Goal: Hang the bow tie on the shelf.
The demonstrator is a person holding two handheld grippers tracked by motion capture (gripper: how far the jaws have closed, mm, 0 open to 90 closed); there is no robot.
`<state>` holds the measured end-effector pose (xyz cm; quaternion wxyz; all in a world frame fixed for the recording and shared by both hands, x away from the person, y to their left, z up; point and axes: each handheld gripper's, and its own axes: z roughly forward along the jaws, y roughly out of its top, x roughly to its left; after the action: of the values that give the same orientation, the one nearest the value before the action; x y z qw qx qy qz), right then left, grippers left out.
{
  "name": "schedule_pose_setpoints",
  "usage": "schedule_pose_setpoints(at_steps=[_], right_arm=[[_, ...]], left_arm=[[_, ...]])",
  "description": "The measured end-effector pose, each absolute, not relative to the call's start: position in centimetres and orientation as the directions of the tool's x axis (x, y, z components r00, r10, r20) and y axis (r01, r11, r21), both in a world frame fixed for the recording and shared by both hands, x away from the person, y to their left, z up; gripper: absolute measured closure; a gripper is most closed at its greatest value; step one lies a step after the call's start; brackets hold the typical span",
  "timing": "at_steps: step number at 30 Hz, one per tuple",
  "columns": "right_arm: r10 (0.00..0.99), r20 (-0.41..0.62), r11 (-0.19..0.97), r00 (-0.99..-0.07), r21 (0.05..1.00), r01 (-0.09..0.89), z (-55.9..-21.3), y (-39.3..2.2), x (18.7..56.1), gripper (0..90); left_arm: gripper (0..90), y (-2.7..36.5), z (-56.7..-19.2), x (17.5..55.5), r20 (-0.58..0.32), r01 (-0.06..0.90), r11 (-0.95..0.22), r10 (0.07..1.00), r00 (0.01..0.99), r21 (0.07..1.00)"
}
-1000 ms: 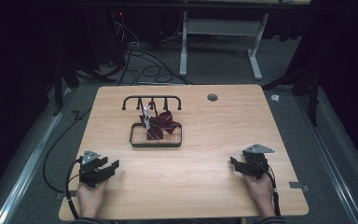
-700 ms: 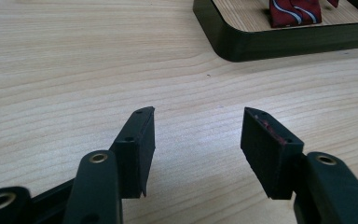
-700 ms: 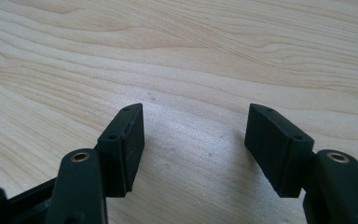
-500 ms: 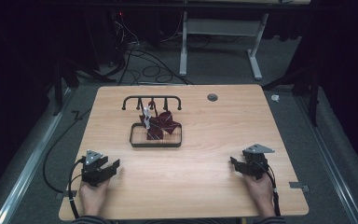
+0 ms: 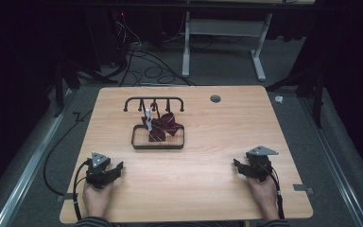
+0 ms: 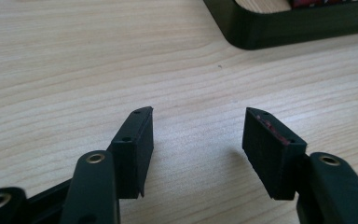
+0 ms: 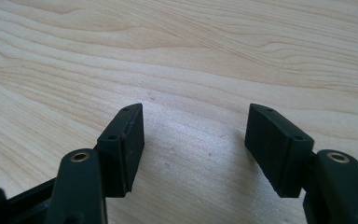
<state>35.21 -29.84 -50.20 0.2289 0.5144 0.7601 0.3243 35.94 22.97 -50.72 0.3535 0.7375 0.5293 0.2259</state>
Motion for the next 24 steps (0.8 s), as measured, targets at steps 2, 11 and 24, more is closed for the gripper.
schedule_pose_setpoints(at_steps=[2,11,24], right_arm=[[0.93,-0.015,0.261,-0.366,0.727,0.634,-50.19,-29.85,35.21,39.0],[0.93,-0.015,0.261,-0.366,0.727,0.634,-50.19,-29.84,35.2,39.0],[0.93,-0.017,0.263,-0.367,0.729,0.632,-50.2,-29.87,35.22,39.0]], left_arm=[[43.2,22.79,-50.73,35.89,-0.028,0.613,-0.199,0.94,0.341,0.764],[38.7,22.64,-50.79,35.88,-0.015,0.624,-0.22,0.937,0.348,0.75],[36.1,22.61,-50.8,35.87,-0.015,0.626,-0.218,0.939,0.344,0.749]])
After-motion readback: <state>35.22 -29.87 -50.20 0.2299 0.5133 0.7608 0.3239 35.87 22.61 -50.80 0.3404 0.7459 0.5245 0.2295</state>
